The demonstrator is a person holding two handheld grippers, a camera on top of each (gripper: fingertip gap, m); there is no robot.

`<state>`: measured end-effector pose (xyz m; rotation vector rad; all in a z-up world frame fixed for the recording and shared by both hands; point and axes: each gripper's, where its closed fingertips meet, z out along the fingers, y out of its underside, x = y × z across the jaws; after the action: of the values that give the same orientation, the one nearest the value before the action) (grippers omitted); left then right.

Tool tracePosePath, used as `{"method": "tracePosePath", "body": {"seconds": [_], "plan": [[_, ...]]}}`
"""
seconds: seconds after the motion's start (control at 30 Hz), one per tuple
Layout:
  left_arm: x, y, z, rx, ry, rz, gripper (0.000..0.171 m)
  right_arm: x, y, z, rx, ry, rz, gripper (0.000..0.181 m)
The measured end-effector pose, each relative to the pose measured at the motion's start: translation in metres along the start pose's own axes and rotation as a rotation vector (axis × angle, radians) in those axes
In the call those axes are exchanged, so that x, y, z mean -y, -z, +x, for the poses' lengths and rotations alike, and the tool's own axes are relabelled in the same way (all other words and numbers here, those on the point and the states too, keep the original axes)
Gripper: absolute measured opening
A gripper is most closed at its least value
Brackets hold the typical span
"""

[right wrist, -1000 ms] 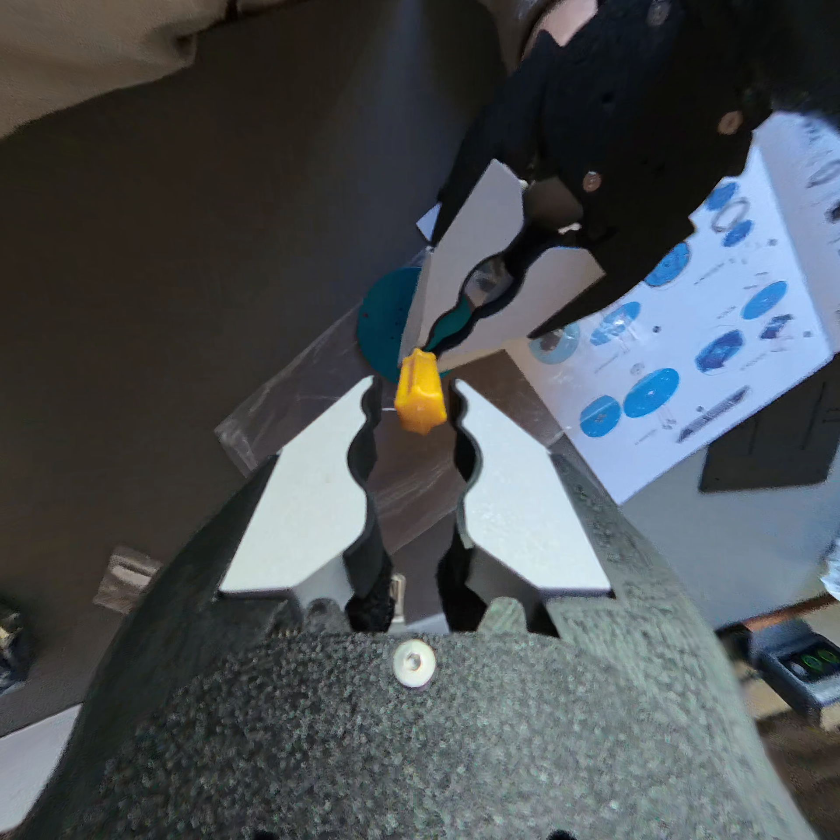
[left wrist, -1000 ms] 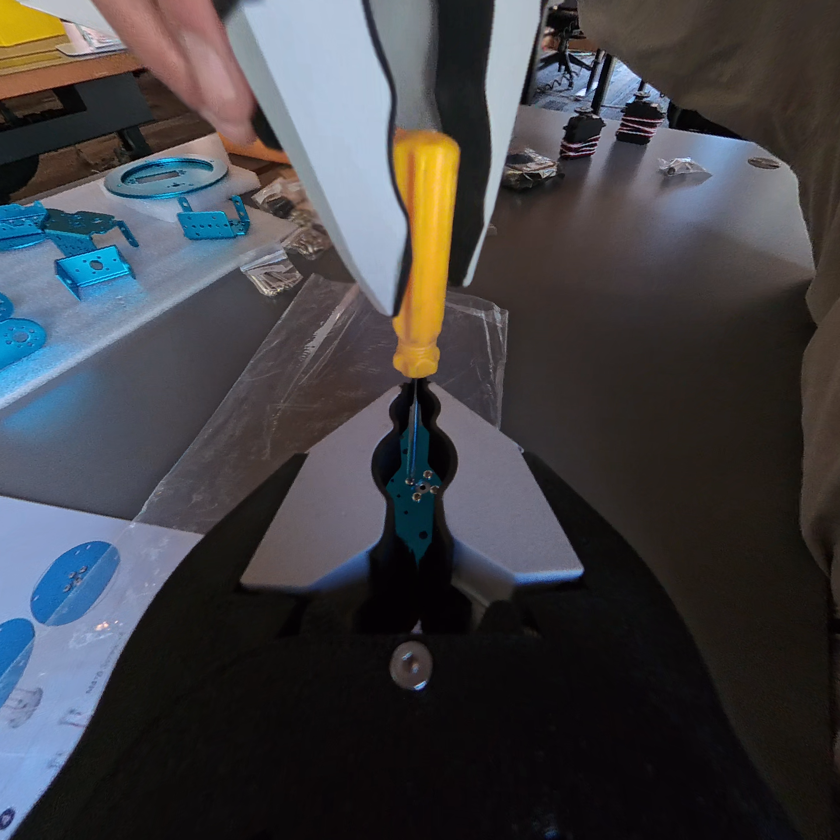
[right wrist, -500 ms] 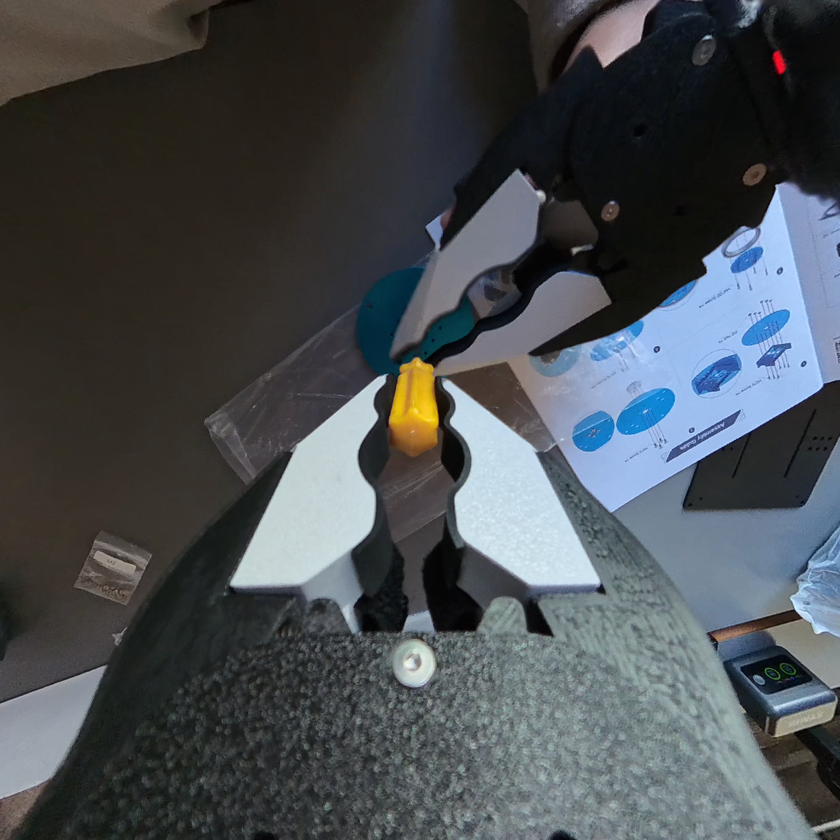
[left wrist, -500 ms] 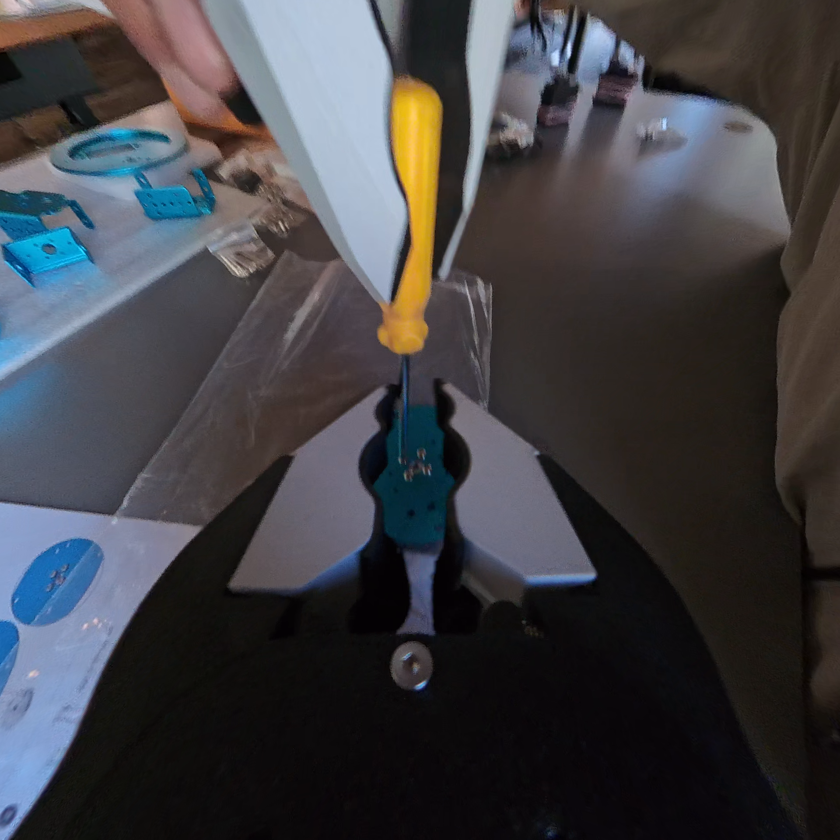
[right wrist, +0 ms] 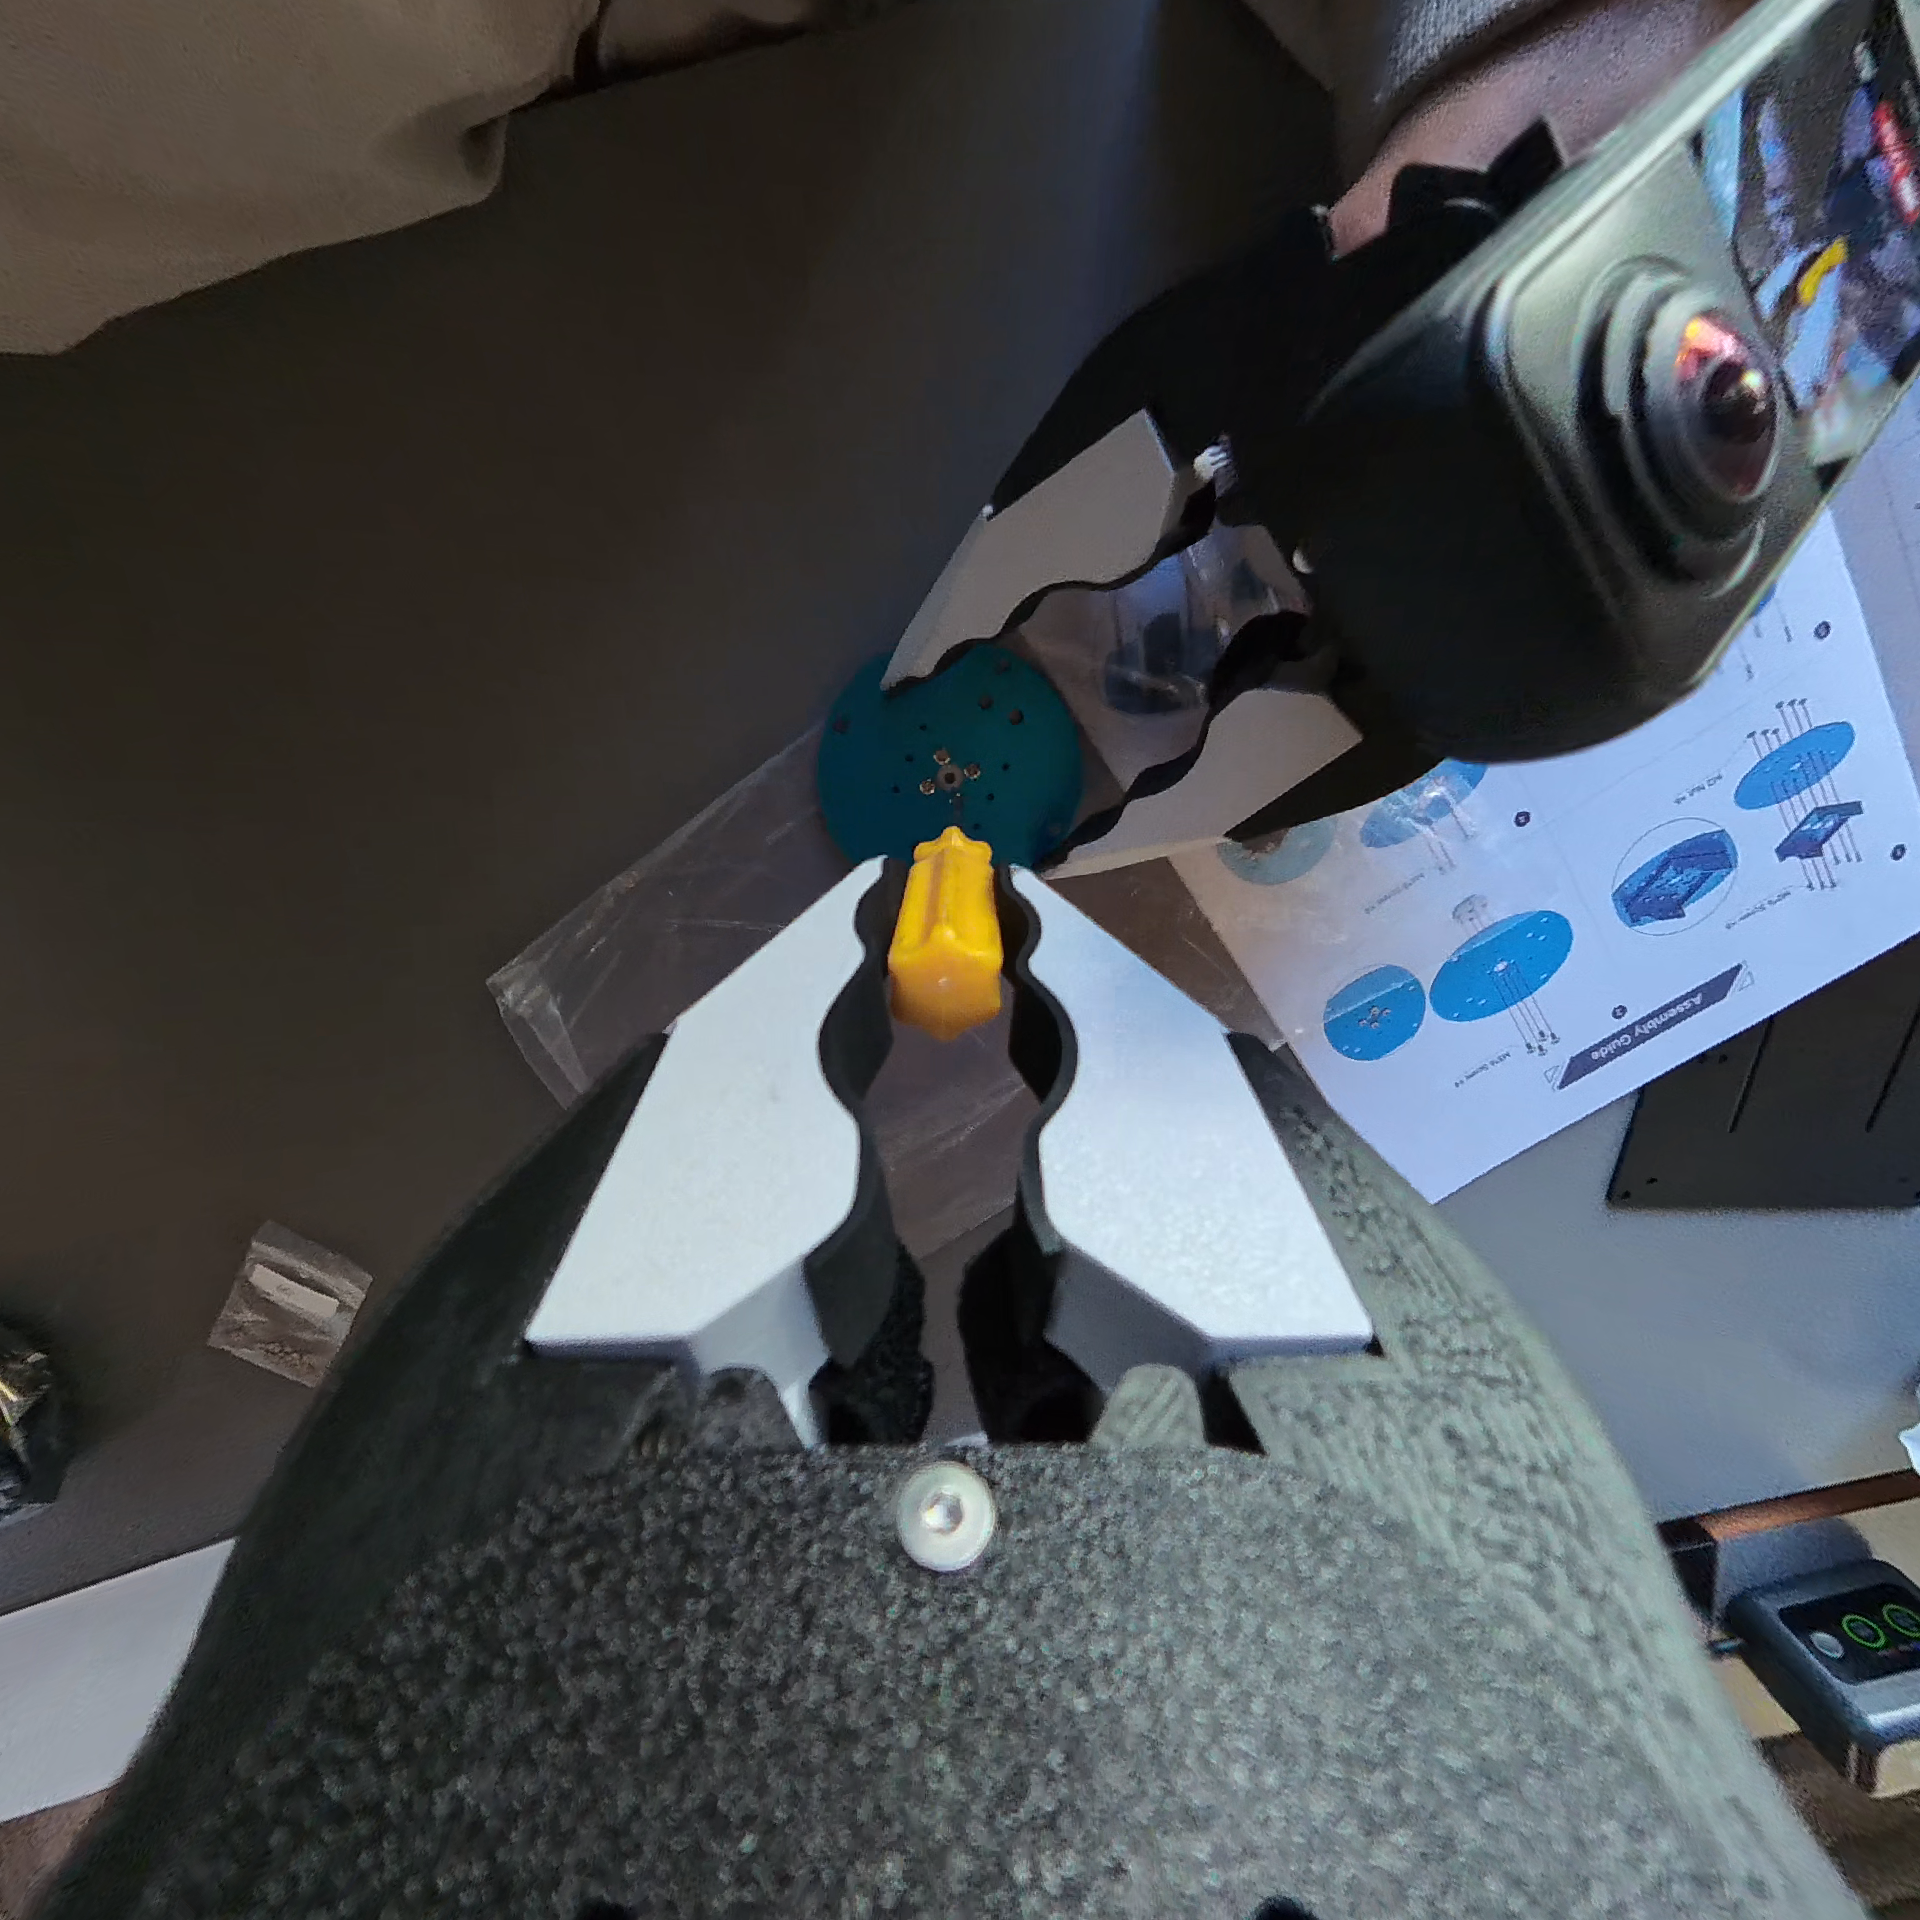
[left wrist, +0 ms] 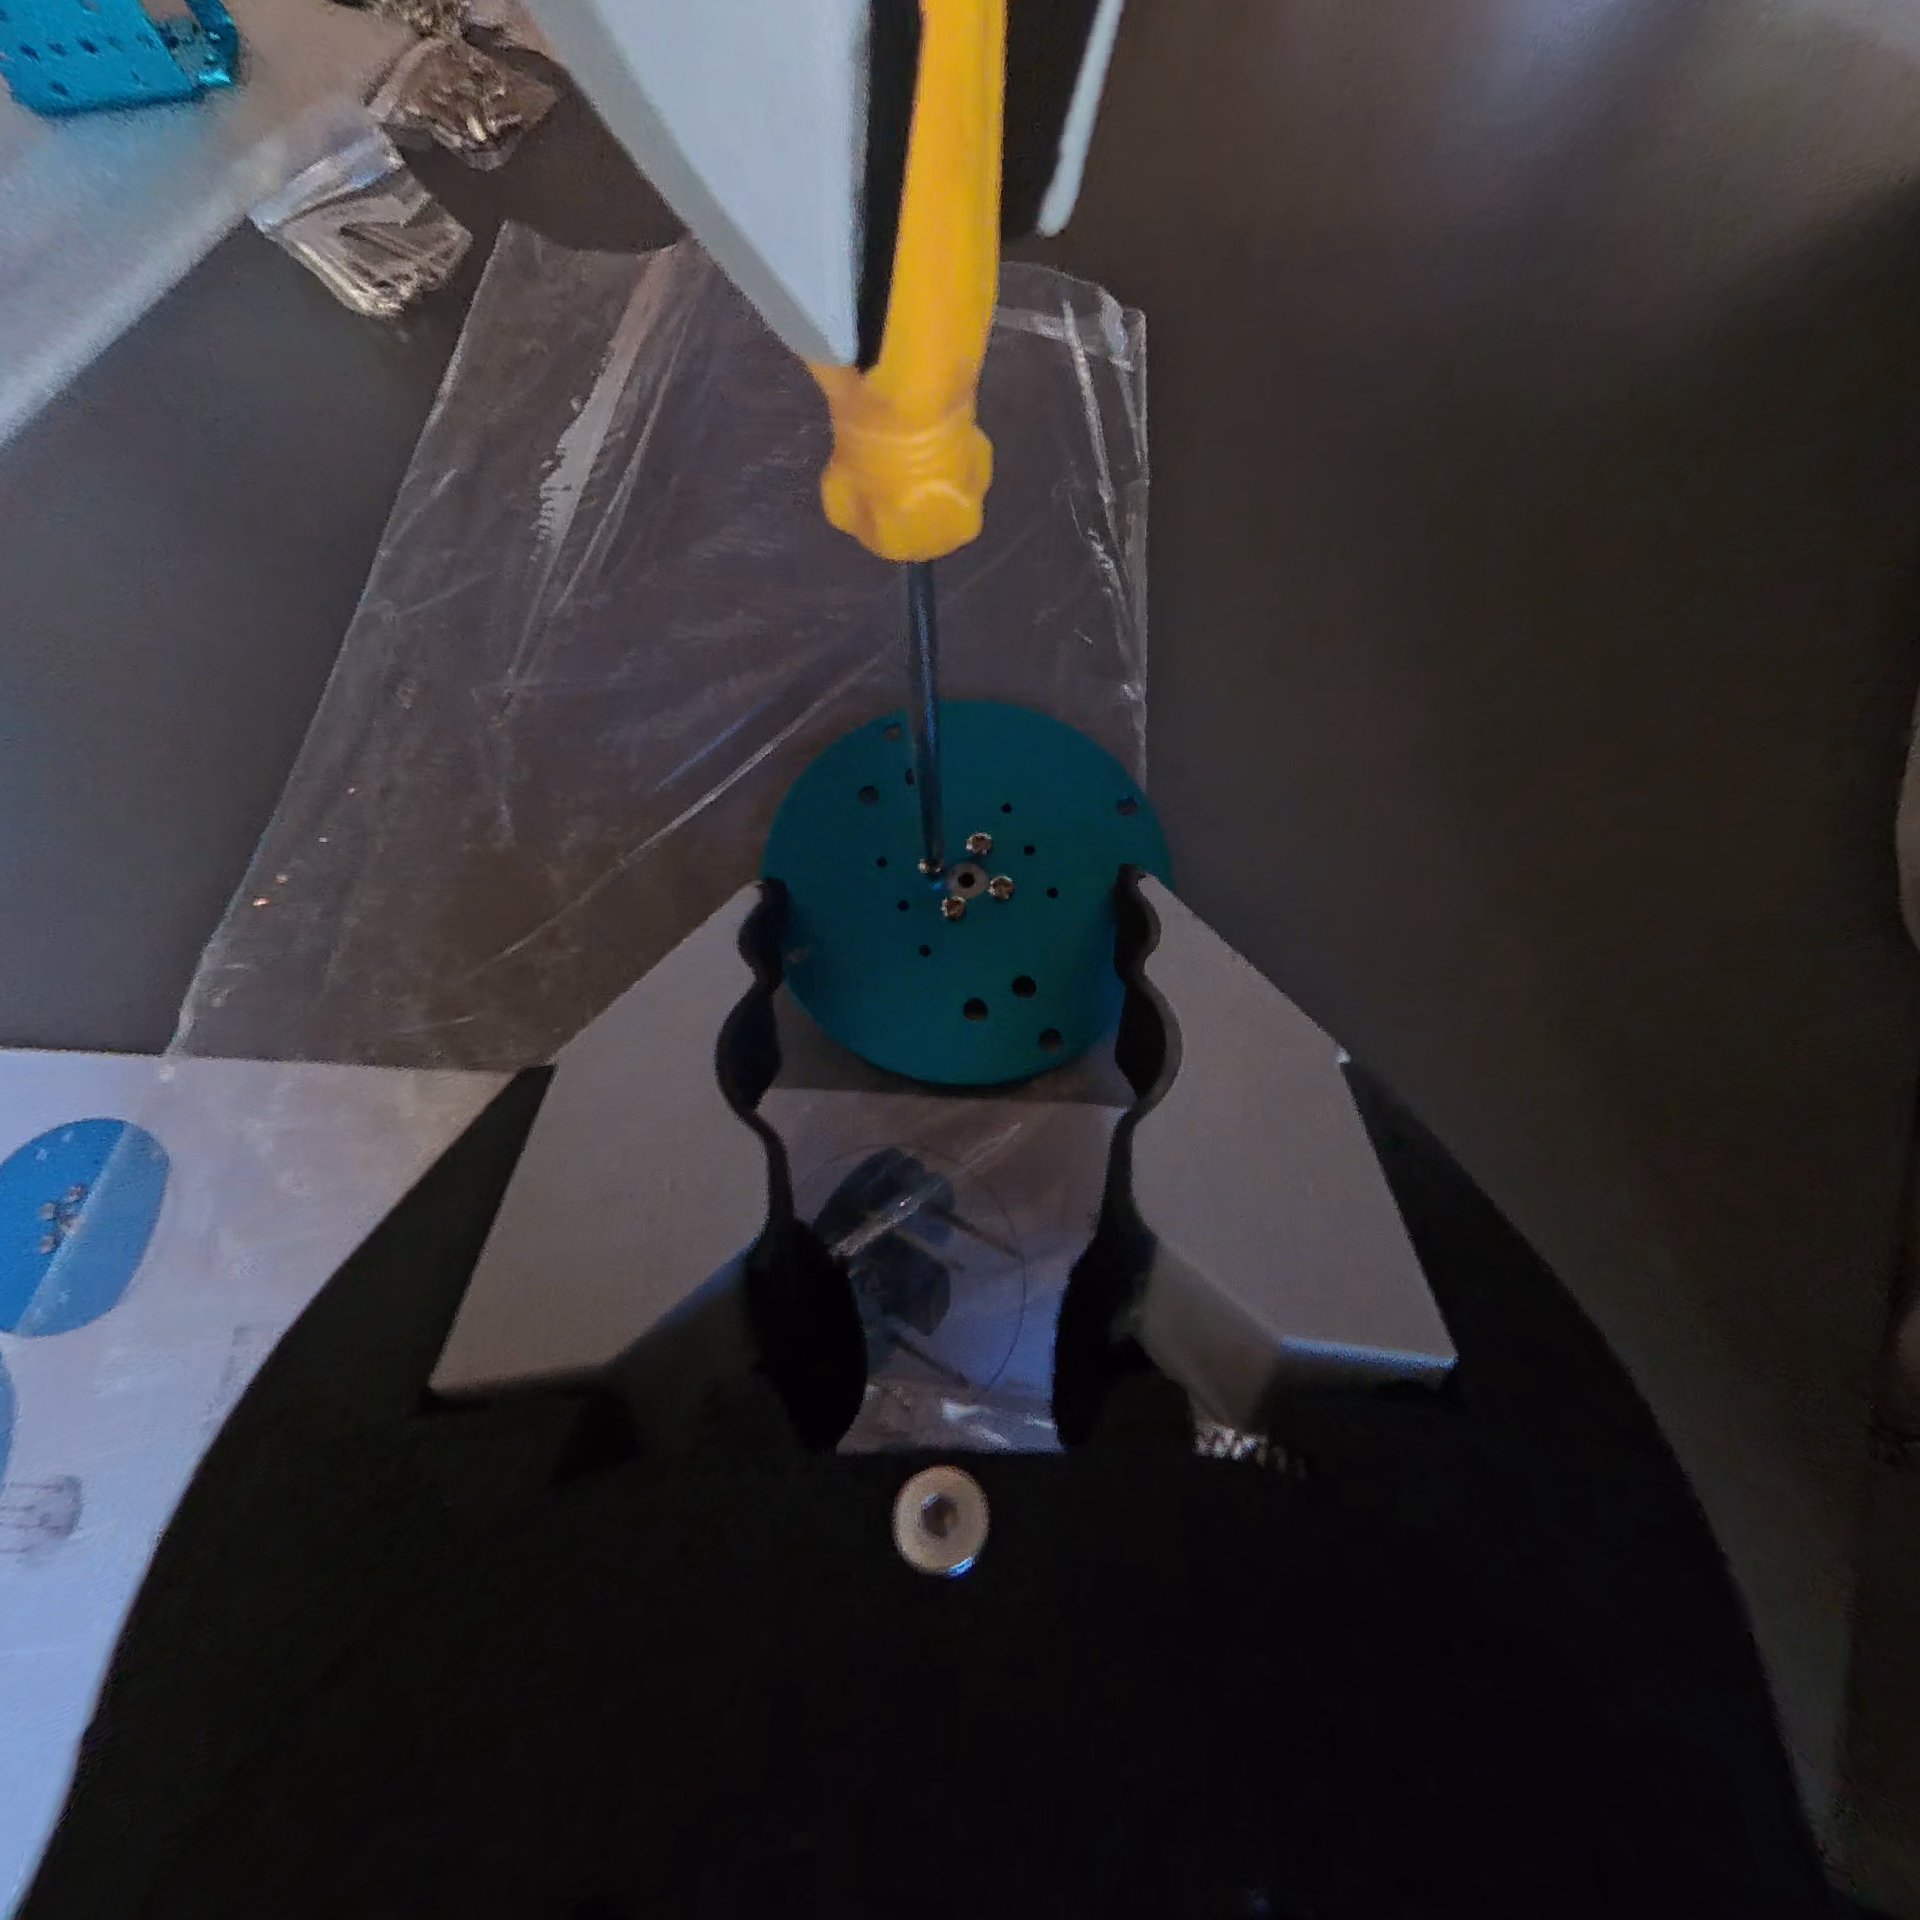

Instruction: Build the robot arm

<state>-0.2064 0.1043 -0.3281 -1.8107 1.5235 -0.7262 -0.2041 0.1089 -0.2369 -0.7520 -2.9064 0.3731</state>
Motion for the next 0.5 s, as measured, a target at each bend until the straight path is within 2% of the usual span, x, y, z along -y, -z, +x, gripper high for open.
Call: {"method": "tracePosePath", "body": {"seconds": [0.1, 0.23, 0.5], "plan": [[0.0001, -0.0005, 0.0008, -0.004, 0.002, 0.001, 0.062, -0.0002, -0.0002, 0.0028, 0.004, -0.074, 0.002, 0.017], [0.0010, -0.0012, 0.0042, -0.008, -0.009, 0.003, 0.051, 0.0017, -0.0011, 0.0077, -0.016, -0.273, 0.011, 0.017], [0.0013, -0.0019, 0.0036, -0.011, 0.009, 0.004, 0.049, -0.0023, -0.0005, 0.0092, -0.119, -0.699, -0.001, 0.018]]}}
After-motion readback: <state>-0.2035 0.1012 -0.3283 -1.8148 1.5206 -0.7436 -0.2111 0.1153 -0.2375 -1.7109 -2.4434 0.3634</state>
